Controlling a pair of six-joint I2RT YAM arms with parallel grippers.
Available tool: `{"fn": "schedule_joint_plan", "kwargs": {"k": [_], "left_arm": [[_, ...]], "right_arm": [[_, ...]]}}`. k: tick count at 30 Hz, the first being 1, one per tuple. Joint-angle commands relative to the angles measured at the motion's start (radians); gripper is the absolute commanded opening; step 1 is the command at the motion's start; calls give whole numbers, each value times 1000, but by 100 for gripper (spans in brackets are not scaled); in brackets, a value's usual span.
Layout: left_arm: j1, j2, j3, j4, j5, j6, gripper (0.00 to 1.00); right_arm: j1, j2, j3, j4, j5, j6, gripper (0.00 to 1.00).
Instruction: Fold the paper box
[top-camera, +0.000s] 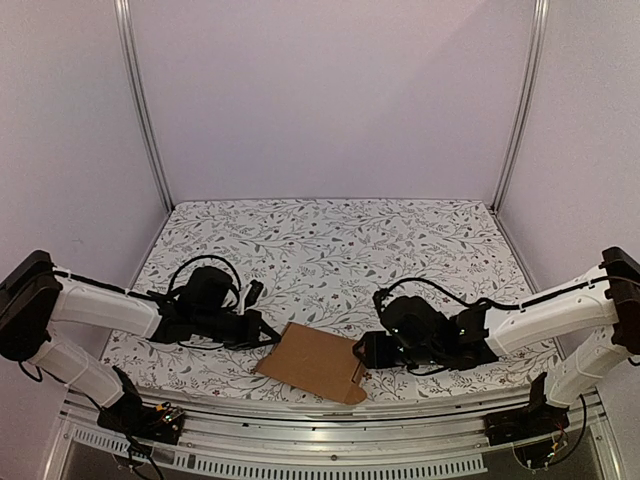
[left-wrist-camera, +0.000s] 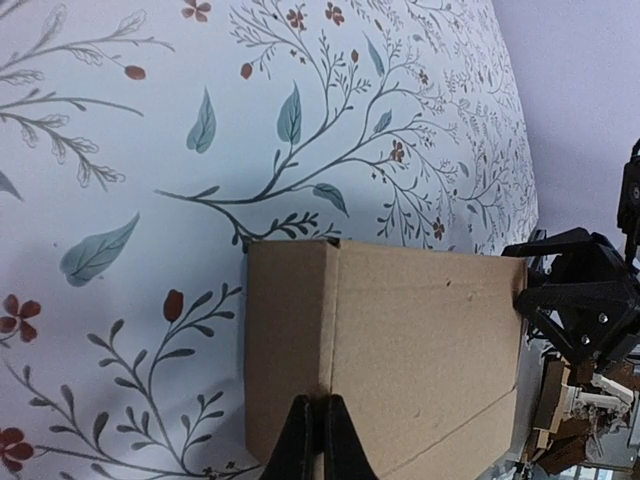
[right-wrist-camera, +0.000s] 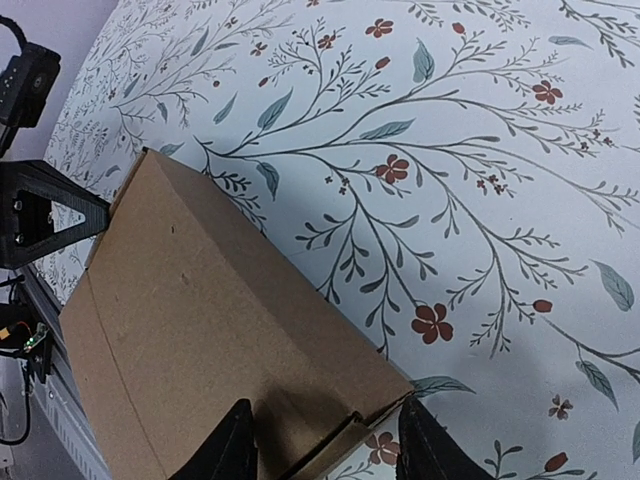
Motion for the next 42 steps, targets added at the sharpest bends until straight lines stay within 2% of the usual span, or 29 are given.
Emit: {"fn": "schedule_joint_plan", "kwargs": {"k": [1,16,24,35,42], "left_arm": [[4,-18,-19,-61,-49,-25,1],[-55,-86,-23,-104,-178,-103,1],[-116,-157,-10,-151,-279,-167,2],[-188,-179,-9,-162,-368,-228,3],[-213,-179,-12,-155,-411,-256,3]], "right_arm": [[6,26,-11,14,-23,28,48],[8,-89,-42,-40,10,12,59],[7,-69,-5,-40,14,7,65],[3,-3,55,-37,20,0,67],[-4,53,65,-6,13,7,61]]}}
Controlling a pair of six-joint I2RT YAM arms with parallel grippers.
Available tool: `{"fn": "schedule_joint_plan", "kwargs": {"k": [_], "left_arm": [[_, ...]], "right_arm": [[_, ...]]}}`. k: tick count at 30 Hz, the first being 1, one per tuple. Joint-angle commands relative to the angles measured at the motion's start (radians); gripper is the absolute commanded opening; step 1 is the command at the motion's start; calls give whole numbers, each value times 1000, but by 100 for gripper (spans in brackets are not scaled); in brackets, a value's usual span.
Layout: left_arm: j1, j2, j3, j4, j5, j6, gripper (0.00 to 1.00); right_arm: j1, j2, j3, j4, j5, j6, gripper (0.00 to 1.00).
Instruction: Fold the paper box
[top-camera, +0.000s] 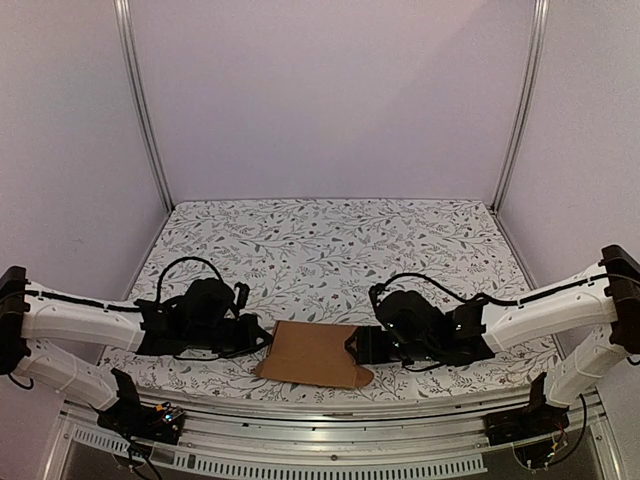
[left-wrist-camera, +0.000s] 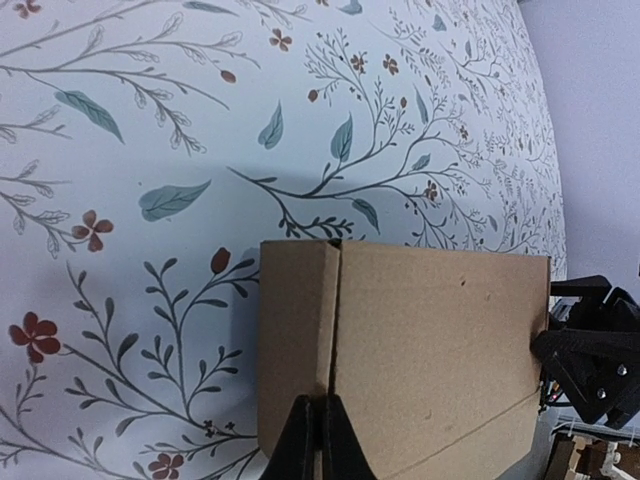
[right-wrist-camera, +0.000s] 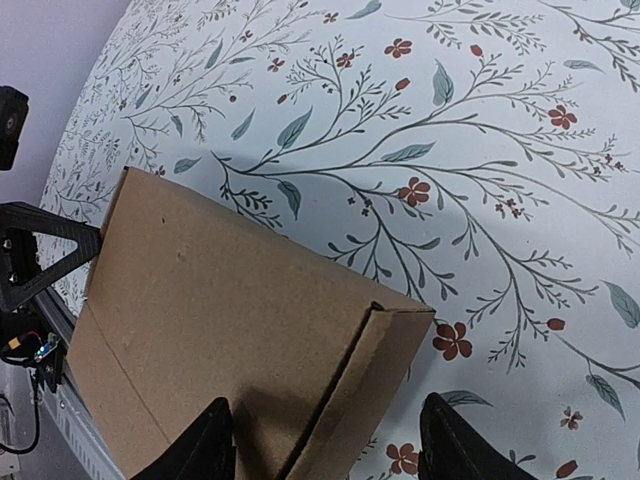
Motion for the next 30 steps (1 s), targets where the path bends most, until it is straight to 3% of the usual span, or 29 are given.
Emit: {"fn": "schedule_joint_plan", "kwargs": {"k": [1,17,30], "left_arm": [[-26,-9,-4,4,-46,-28,3],[-57,58,-4,54,-56,-58,4],[-66,89,-3,80,-27,-42,19]], "right_arm": [[-4,44,14,20,4,4,60],[-20,160,-27,142,-49,48,45],[-27,186,-56,187,-71,67,22]]}}
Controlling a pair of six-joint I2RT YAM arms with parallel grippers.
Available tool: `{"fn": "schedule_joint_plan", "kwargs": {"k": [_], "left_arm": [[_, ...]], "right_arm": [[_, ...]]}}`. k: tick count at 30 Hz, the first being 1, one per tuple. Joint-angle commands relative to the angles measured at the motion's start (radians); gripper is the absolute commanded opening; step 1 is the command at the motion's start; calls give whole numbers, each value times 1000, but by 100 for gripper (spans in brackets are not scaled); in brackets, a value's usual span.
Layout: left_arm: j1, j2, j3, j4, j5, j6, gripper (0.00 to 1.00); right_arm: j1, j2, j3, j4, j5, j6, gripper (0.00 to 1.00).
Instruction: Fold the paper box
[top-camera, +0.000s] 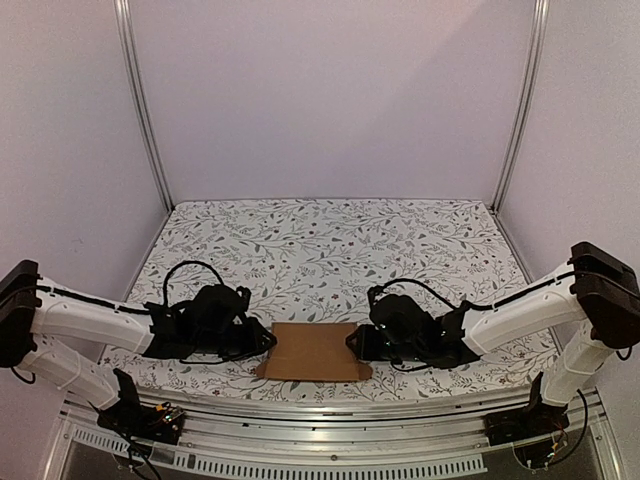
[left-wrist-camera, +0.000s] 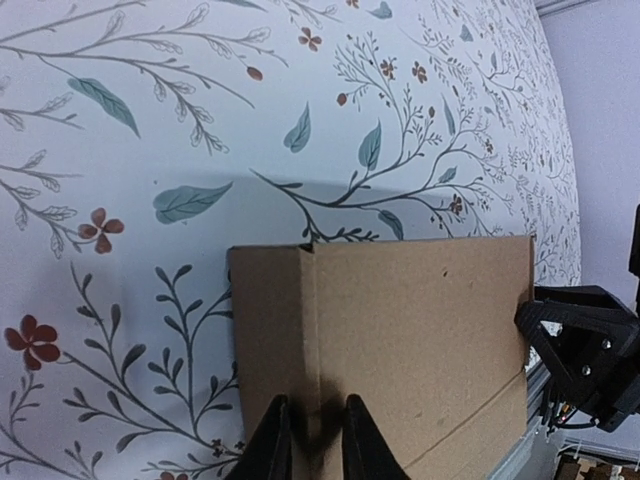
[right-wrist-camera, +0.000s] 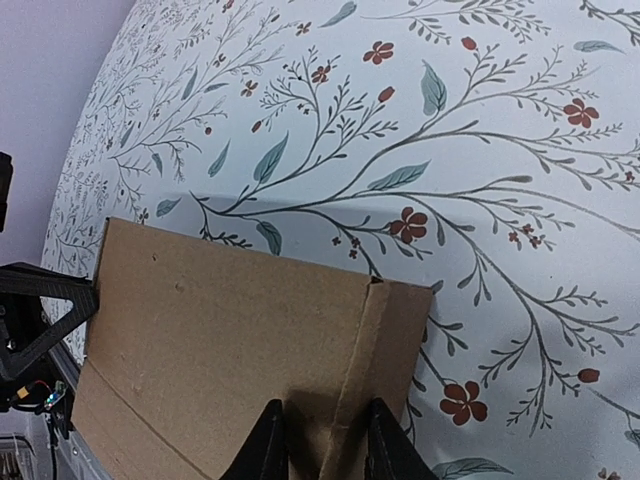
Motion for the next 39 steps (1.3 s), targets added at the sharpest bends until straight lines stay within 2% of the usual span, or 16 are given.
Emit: {"fn": "schedule_joint_plan", "kwargs": {"k": [1,8,11,19,24,27,31,33,39], "left_arm": [[-29,23,-2,42,42,17,20],[-34,28,13,50,49,42,26],[-34,17,35,33,49,82,34],[-29,-111,106,-221,-68,194,66],[10,-184,87,-253,-34,226,77],[38,-207,59,-221,44,238,84],[54,-210,14,-137,157,226,87],[64,-196,-19,-45,232,208,98],[96,-118,-129,242,364,87,100]], "right_arm": [[4,49,-32,-20,-50,-4,20],[3,48,-43,-7,-56,-1,0],[2,44,-51,-3,-52,-1,0],[-13,20,-85,4,-50,-7,0],[-30,-2,-110,16,-57,-9,0],[-42,-11,-126,22,-58,-11,0],[-56,-15,-145,40,-68,-13,0],[-63,-15,-152,53,-75,-13,0],[-74,-11,-167,83,-93,-14,0]]}}
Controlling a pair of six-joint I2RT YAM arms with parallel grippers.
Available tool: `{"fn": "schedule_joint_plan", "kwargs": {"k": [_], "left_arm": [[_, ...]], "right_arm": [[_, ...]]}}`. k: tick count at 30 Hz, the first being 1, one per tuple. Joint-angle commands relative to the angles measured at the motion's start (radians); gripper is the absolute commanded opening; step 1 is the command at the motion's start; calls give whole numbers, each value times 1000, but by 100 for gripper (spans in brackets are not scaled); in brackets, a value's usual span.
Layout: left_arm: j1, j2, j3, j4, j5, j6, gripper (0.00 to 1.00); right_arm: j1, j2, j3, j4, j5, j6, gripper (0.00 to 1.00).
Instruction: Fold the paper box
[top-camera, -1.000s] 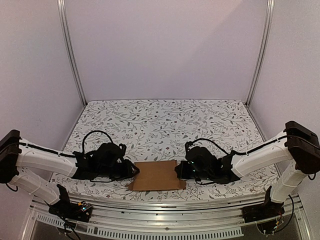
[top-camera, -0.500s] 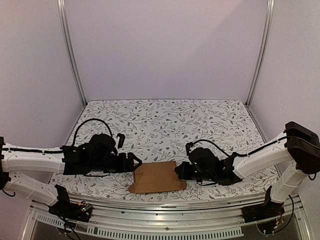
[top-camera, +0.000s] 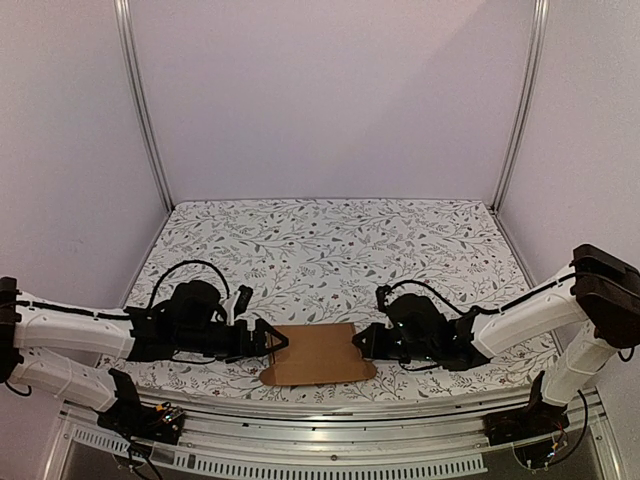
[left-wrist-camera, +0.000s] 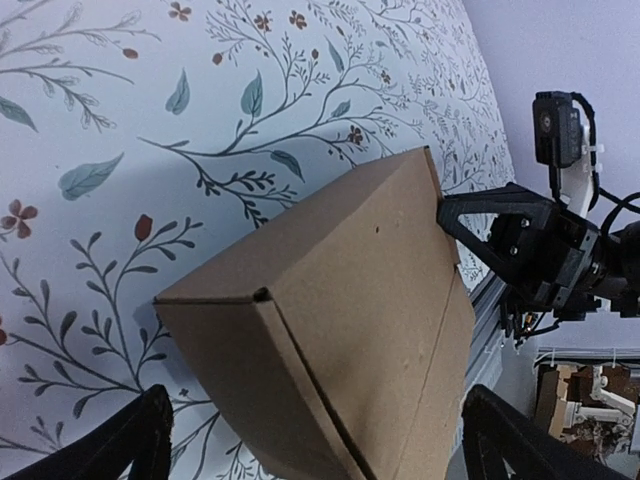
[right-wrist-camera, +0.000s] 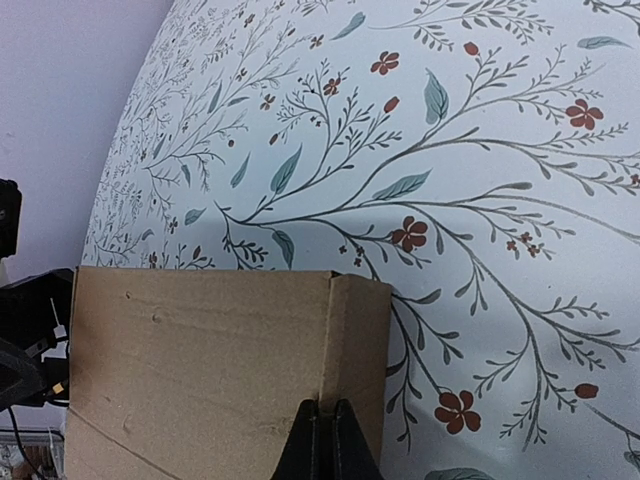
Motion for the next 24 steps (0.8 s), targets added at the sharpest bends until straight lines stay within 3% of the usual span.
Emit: {"fn": "schedule_joint_plan", "kwargs": {"k": [1,9,14,24], "left_arm": [[35,60,-77,262,133,-96,100],[52,212,-137,549,202,-215,99],[65,304,-177,746,231,-298,88],[78,343,-201,821,242,-332,70]], "right_arm": [[-14,18,-51,-102,-24,-13,0],[-22,21,-70,-70,-37,-12,0],[-23,23,-78,-53,-42,-8,0],[-22,21,-86,-39,-48,-4,0]]}}
